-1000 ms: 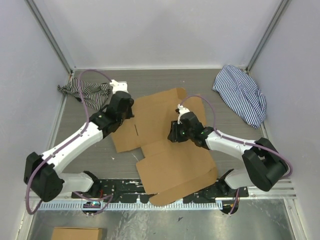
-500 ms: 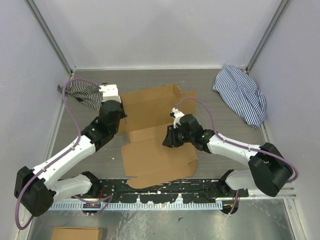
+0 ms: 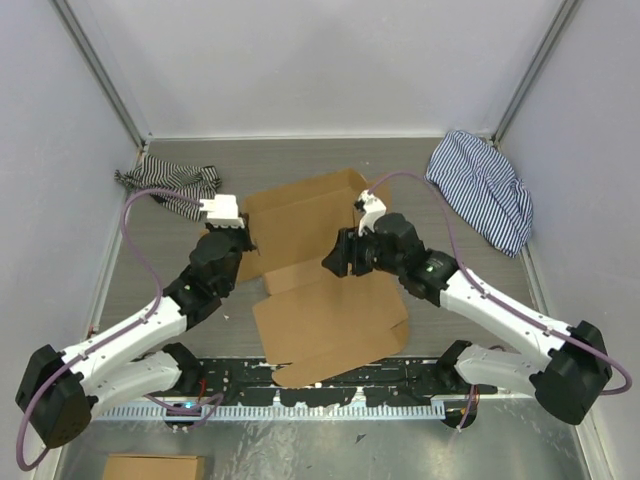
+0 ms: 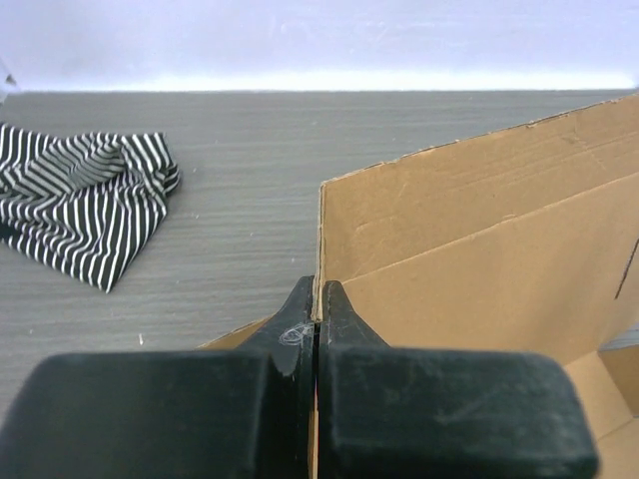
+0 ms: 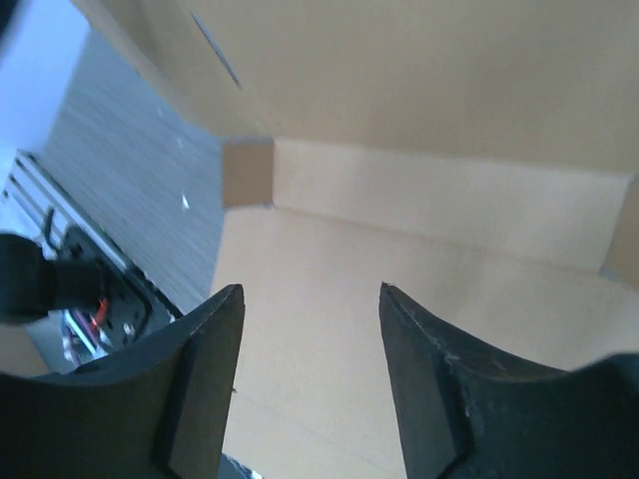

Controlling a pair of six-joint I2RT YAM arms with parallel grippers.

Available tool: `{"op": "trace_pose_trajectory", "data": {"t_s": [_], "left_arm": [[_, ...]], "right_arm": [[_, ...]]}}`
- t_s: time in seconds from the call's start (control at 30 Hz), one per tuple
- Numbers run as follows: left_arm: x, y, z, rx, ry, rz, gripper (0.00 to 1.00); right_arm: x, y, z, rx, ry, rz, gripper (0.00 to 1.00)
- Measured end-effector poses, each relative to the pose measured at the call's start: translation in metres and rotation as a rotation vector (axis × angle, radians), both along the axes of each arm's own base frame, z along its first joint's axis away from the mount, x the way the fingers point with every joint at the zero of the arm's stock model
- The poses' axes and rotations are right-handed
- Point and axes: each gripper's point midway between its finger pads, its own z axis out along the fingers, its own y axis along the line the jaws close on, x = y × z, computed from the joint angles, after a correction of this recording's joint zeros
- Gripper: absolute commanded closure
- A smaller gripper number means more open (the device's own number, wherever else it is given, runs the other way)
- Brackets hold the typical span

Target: Fold the paper box

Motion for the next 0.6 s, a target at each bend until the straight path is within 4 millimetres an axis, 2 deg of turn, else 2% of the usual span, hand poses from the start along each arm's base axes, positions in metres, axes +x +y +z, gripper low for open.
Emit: {"op": "trace_pose_trajectory", "data": {"t_s": [0.13,0.27,0.37,0.47,0.6], "left_arm": [[-0.006,-0.014,0.013,0.029,-0.065,-0.055,1.0],[-0.01,-0.028,0.021,0.088,-0.117,-0.104,1.0],[-0.012,-0.034,0.025,0.141,-0.148,-0.117,1.0],[-0.014,-0.036,0.028,0.184,-0.186,-0.115,0.99],[-0.015,-0.036,0.027,0.237,-0.221,-0.098,1.0]], "right_arm": [[0.025,0.002,0.062,0.044,-0.086,-0.094,0.3],[0.053,0.008,0.133,0.092,-0.16,-0.182,0.29],[0.079,0.016,0.173,0.105,-0.188,-0.253,0.3],[0.096,0.021,0.182,0.098,-0.152,-0.324,0.34],[0.103,0.017,0.163,0.083,-0.032,-0.441,0.33]]}}
